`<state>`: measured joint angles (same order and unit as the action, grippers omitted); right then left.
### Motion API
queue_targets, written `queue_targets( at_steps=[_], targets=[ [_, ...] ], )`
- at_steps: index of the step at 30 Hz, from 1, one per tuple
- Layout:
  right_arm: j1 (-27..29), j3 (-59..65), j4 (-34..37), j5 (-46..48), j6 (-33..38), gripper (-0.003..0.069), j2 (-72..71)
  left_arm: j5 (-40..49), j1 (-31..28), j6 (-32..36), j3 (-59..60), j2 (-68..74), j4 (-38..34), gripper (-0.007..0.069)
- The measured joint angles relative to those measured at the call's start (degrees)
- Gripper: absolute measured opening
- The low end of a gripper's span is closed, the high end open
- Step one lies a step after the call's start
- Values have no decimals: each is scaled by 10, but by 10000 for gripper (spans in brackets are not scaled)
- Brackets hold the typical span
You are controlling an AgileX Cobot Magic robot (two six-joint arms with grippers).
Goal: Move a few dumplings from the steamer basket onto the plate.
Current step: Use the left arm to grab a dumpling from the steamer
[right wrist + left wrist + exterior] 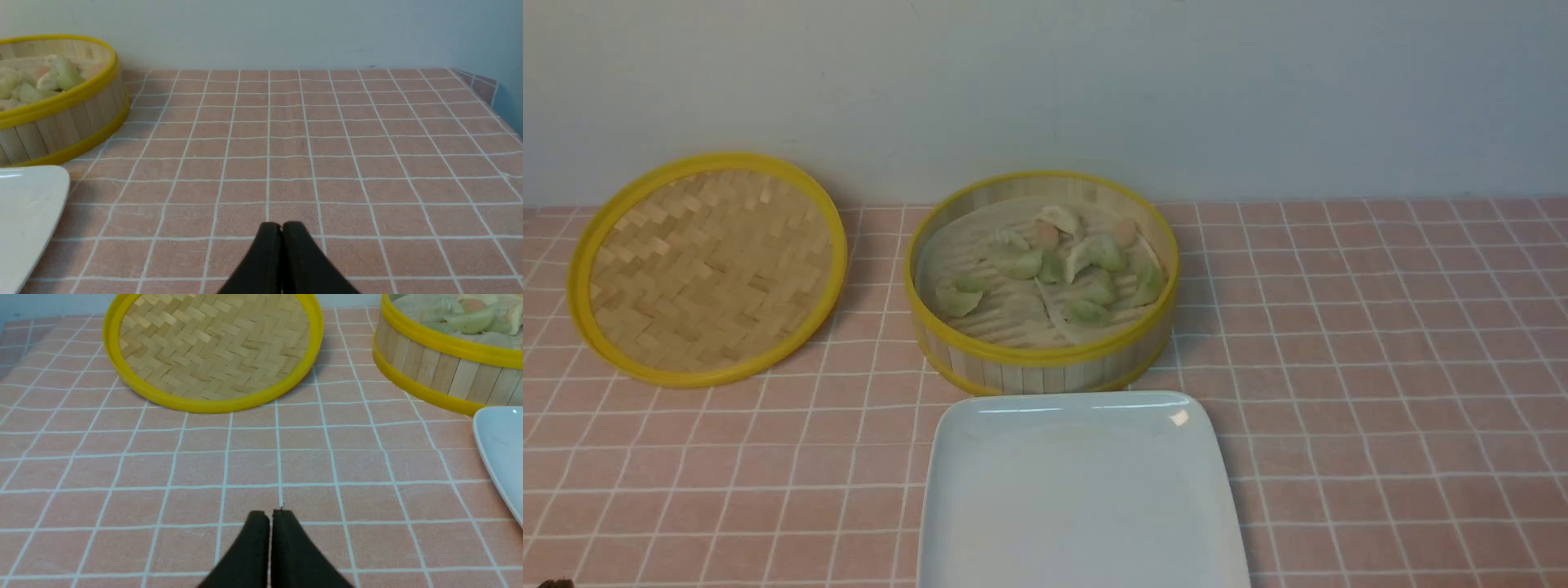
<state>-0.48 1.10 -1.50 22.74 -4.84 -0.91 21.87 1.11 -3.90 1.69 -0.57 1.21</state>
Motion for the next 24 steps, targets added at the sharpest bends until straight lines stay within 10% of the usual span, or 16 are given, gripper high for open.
queue_targets(
  at_steps=[17, 24],
  targets=[
    [0, 0, 0, 0, 0, -15, 0, -7, 0, 28, 0, 0, 34, -6],
    [0, 0, 0, 0, 1, -15, 0, -225, 0, 26, 1, 0, 62, -6]
  ],
)
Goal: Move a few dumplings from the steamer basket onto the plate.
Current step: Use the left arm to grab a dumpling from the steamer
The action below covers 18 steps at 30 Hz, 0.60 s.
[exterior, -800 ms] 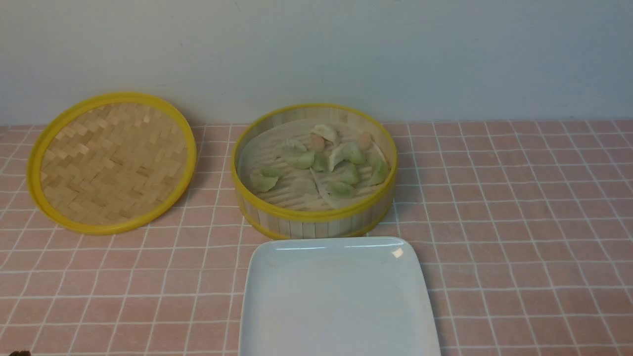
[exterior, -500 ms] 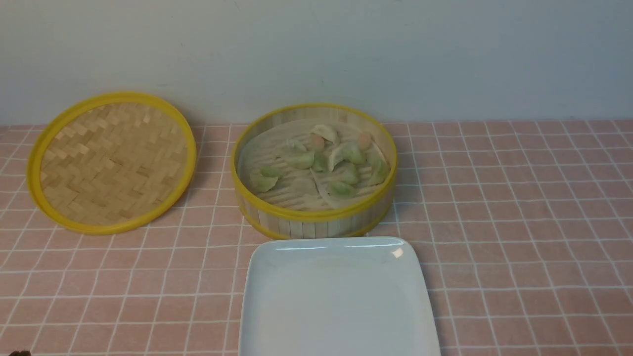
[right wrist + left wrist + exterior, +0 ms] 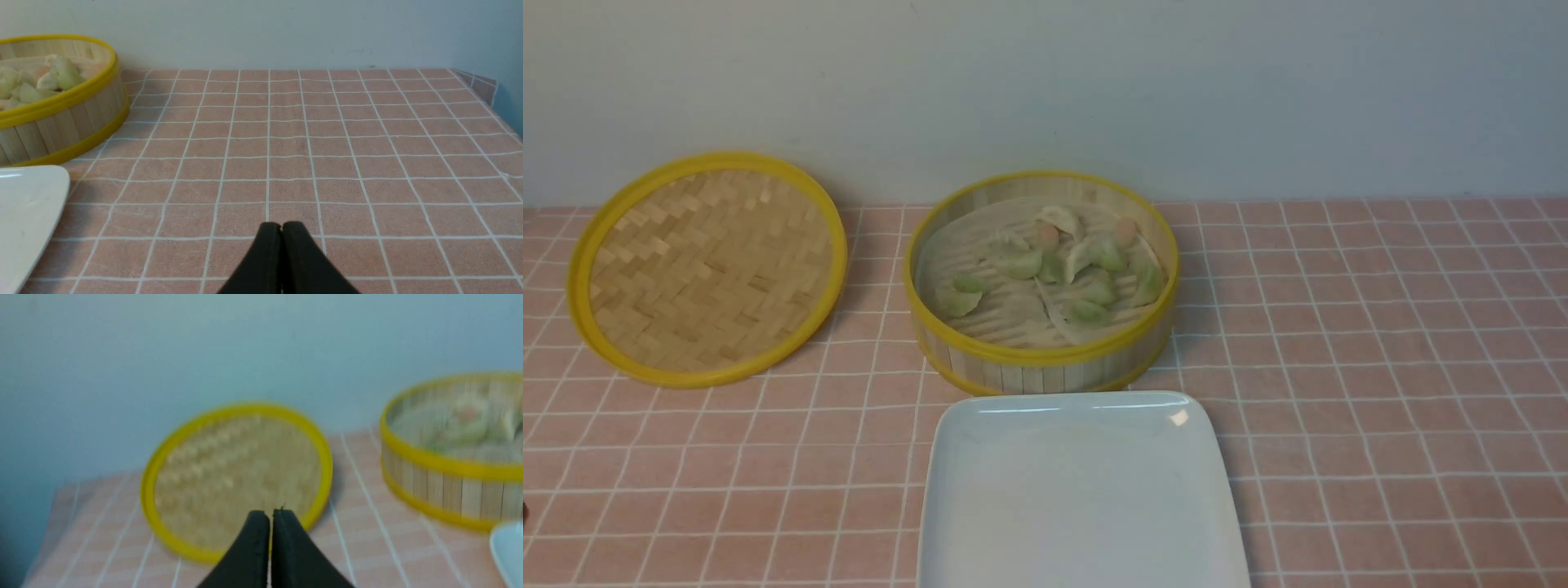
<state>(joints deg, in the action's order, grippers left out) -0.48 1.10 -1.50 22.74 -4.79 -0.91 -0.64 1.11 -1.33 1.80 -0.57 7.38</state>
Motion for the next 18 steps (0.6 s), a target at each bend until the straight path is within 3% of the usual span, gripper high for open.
queue_targets(
  at_steps=[8, 10, 14, 18],
  targets=[
    [0, 0, 8, -7, -7, -15, 0, -182, 0, -7, -1, 0, 4, -6],
    [0, 5, 52, -35, -32, -15, 0, -209, 0, -28, -1, 0, 5, -6],
    [0, 6, 207, -138, -124, -15, 0, -256, 0, -89, -1, 0, 5, -6],
    [0, 6, 346, -212, -160, -15, 0, -286, 0, -156, -1, 0, 4, -6]
  ],
)
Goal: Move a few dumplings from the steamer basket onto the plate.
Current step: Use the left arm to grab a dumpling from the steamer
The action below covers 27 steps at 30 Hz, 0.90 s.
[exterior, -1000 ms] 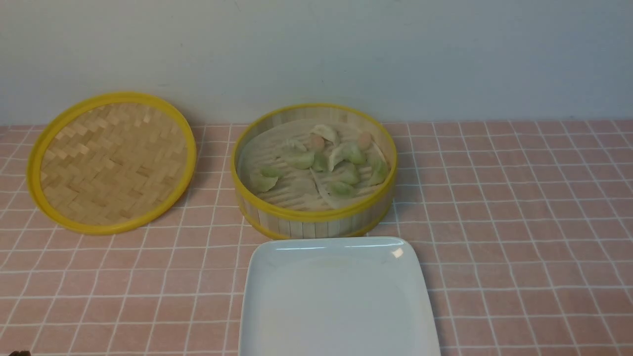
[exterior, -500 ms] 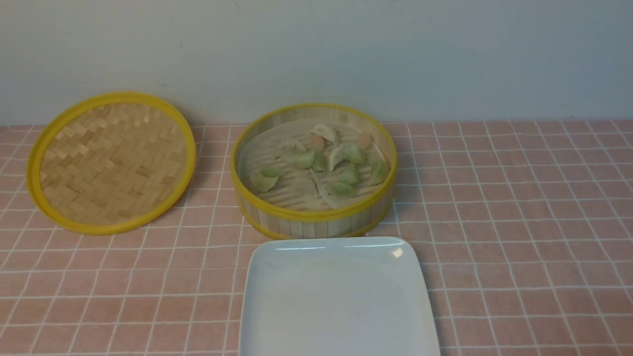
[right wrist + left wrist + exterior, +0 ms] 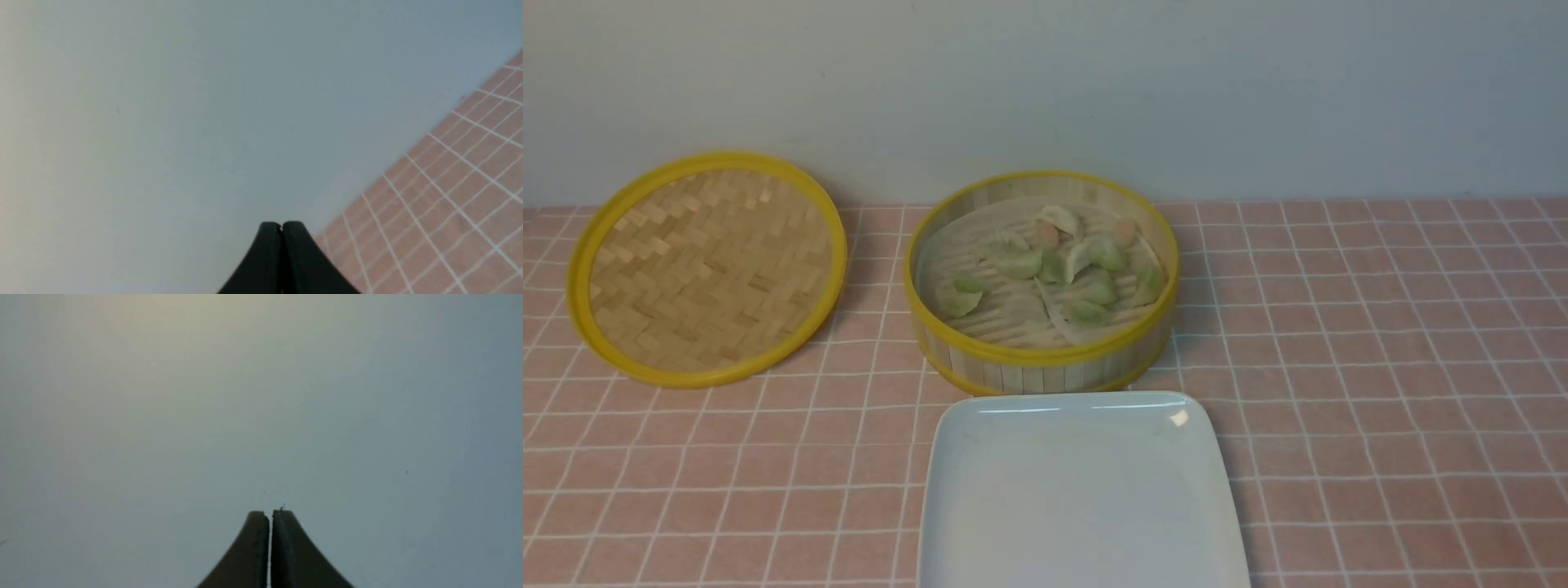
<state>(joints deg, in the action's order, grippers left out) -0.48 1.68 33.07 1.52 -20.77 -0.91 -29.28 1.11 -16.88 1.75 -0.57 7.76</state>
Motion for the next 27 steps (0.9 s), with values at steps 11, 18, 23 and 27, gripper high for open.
queue_targets(
  at_steps=[11, 18, 23, 27],
  targets=[
    [0, -14, 49, 3, 48, -15, 0, 2, 0, -79, 0, 0, 3, -6],
    [0, -230, 16, 34, 169, -15, 75, -73, 0, -85, 0, 0, -39, -6],
    [0, -410, 12, 154, 244, -15, 233, -47, 0, -99, -19, -1, -143, -6],
    [0, -596, 3, 423, 331, -15, 428, 278, 0, -112, -185, 44, -157, -6]
  ],
)
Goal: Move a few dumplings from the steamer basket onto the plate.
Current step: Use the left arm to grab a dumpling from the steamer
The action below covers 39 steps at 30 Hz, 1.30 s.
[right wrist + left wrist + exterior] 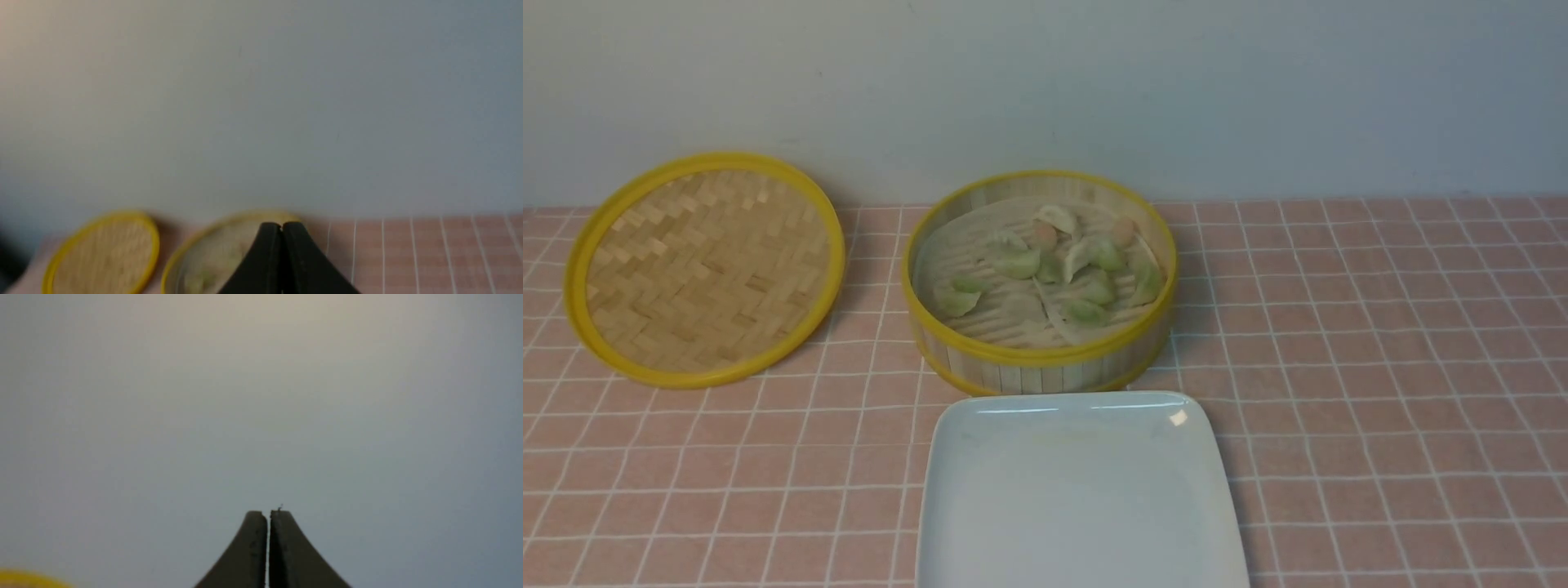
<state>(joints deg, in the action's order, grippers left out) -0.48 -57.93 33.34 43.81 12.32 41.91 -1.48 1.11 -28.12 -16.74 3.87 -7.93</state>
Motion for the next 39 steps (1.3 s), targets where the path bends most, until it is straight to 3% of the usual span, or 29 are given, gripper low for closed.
queue_targets(
  at_steps=[1, 2, 3, 7, 11, 15, 19, 24, 32, 39],
  targets=[
    [0, -29, -2, 51, 8, -15, 32, 53, 0, 4, -20, 15, 10, -6],
    [0, -63, -4, 120, 20, -15, 79, 175, 0, 18, -89, 51, 31, -6],
    [0, -92, -7, 170, 28, -15, 115, 242, 0, 36, -130, 86, 38, -6],
    [0, -176, -41, 269, 34, -13, 220, 553, 0, 155, -328, 266, 19, -6],
    [0, -193, -76, 277, 33, -13, 255, 678, 0, 248, -408, 403, -36, -6],
    [0, -196, -101, 284, 20, -13, 258, 695, 1, 370, -459, 556, -108, -6],
    [0, -198, -108, 284, 13, -12, 258, 685, 21, 432, -511, 670, -129, -6],
    [0, -198, -108, 284, 12, -12, 258, 687, 68, 449, -632, 817, -120, -6],
    [0, -197, -108, 284, 12, -12, 258, 716, 154, 474, -894, 1073, -29, -6],
    [0, -193, -110, 285, 12, -12, 258, 717, 182, 480, -981, 1208, 23, 6]
  ],
)
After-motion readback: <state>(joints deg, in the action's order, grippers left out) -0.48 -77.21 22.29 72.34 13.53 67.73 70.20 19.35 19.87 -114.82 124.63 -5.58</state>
